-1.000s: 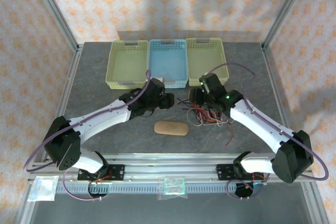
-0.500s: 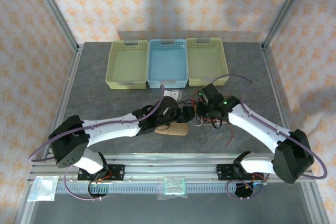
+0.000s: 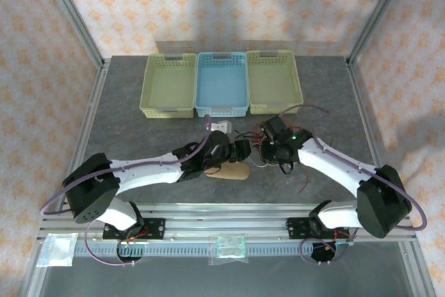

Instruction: Untangle the cables

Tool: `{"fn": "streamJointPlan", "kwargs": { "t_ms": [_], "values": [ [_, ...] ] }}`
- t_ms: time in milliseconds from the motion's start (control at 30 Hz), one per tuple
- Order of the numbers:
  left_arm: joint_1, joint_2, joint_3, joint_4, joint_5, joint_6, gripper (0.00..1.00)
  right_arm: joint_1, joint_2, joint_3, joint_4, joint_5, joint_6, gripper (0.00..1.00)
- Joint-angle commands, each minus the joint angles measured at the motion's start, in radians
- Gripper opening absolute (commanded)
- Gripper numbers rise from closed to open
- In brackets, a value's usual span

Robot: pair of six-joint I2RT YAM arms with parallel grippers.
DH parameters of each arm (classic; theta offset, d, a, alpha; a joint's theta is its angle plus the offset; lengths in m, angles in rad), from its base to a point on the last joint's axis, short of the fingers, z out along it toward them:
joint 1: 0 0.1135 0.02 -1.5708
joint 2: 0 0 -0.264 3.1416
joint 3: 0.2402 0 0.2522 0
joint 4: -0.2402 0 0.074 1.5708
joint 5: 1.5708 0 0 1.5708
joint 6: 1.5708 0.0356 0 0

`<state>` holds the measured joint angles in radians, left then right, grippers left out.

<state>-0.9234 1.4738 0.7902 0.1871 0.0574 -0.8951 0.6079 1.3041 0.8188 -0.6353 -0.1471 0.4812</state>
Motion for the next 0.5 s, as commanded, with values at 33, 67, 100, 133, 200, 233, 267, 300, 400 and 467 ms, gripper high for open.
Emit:
{"fn": "streamJointPlan", "kwargs": {
  "t_ms": [33, 67, 100, 133, 200, 233, 267, 300, 400, 467],
  "values": [
    [0.015, -0.027, -0.020, 0.044, -0.022, -0.026, 0.70, -0.005, 0.012, -0.018, 0.021, -0.021, 0.017, 0.30],
    [0.017, -0.027, -0.022, 0.046, -0.022, -0.025, 0.70, -0.005, 0.016, -0.021, 0.023, -0.021, 0.017, 0.30],
    [0.019, -0.026, -0.023, 0.047, -0.022, -0.026, 0.69, -0.005, 0.021, -0.021, 0.023, -0.021, 0.018, 0.30],
    [0.019, -0.024, -0.022, 0.045, -0.024, -0.027, 0.69, -0.005, 0.025, -0.024, 0.024, -0.020, 0.019, 0.30],
    [0.020, -0.022, -0.020, 0.045, -0.025, -0.023, 0.69, -0.005, 0.033, -0.026, 0.029, -0.019, 0.023, 0.29],
    [0.020, -0.020, -0.018, 0.041, -0.024, -0.021, 0.70, -0.005, 0.033, -0.027, 0.032, -0.021, 0.024, 0.29],
    [0.021, -0.018, -0.013, 0.034, -0.025, -0.016, 0.70, -0.005, 0.034, -0.029, 0.037, -0.025, 0.025, 0.29],
    [0.020, -0.017, -0.011, 0.029, -0.025, -0.014, 0.70, -0.005, 0.035, -0.030, 0.041, -0.026, 0.025, 0.29],
    [0.021, -0.018, -0.011, 0.027, -0.025, -0.011, 0.70, -0.005, 0.039, -0.033, 0.048, -0.033, 0.026, 0.27],
    [0.020, -0.020, -0.013, 0.029, -0.027, -0.010, 0.70, -0.005, 0.038, -0.035, 0.055, -0.037, 0.027, 0.25]
  ]
}}
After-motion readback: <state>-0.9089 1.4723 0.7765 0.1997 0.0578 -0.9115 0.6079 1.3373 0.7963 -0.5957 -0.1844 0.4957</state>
